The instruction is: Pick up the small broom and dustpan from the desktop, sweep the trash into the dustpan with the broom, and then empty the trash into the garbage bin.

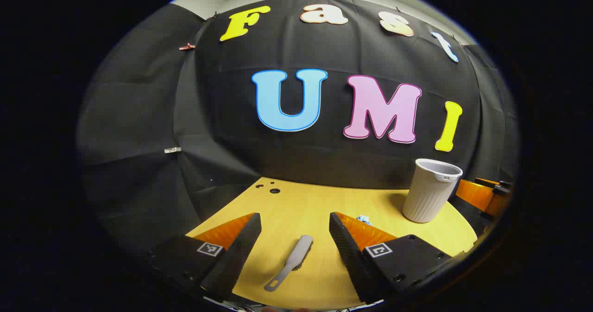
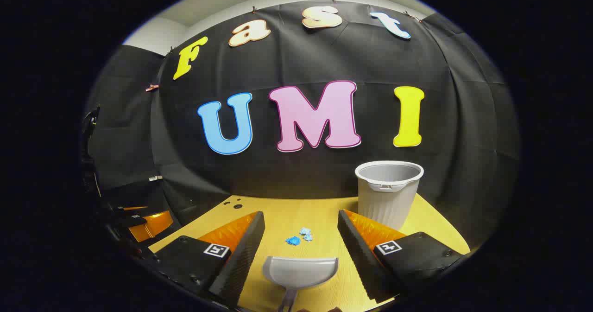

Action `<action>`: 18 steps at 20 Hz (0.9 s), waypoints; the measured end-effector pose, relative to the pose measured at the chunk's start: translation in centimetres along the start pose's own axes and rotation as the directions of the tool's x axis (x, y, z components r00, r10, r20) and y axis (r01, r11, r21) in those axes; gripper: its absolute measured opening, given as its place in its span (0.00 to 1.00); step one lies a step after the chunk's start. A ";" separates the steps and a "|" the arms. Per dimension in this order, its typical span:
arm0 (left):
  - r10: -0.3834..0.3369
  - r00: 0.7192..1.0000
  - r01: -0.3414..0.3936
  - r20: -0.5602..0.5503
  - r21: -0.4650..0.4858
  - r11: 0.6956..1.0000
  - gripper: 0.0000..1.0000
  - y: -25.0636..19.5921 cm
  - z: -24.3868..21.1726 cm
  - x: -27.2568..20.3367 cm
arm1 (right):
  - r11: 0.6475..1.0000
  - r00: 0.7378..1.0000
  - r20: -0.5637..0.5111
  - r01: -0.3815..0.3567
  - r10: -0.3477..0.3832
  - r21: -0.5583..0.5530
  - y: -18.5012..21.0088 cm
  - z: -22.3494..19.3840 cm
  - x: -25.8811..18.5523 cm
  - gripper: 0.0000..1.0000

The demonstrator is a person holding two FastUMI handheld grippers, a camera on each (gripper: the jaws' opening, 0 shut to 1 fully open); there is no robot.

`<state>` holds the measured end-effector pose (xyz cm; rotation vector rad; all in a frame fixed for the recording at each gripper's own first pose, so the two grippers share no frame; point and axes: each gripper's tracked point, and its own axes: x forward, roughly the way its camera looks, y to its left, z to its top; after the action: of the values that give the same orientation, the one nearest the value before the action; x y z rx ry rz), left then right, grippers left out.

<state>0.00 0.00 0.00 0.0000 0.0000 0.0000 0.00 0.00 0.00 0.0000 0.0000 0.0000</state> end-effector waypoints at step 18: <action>-0.202 0.956 0.213 -0.215 0.027 0.977 0.96 2.9 -8.0 2.2 | 0.993 0.974 -0.196 0.115 -0.116 -0.014 3.3 -7.6 -2.9 0.99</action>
<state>2.24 2.94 -7.97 0.0503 0.2128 -0.2105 -2.92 3.31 -7.56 -0.0028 0.1981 -0.1166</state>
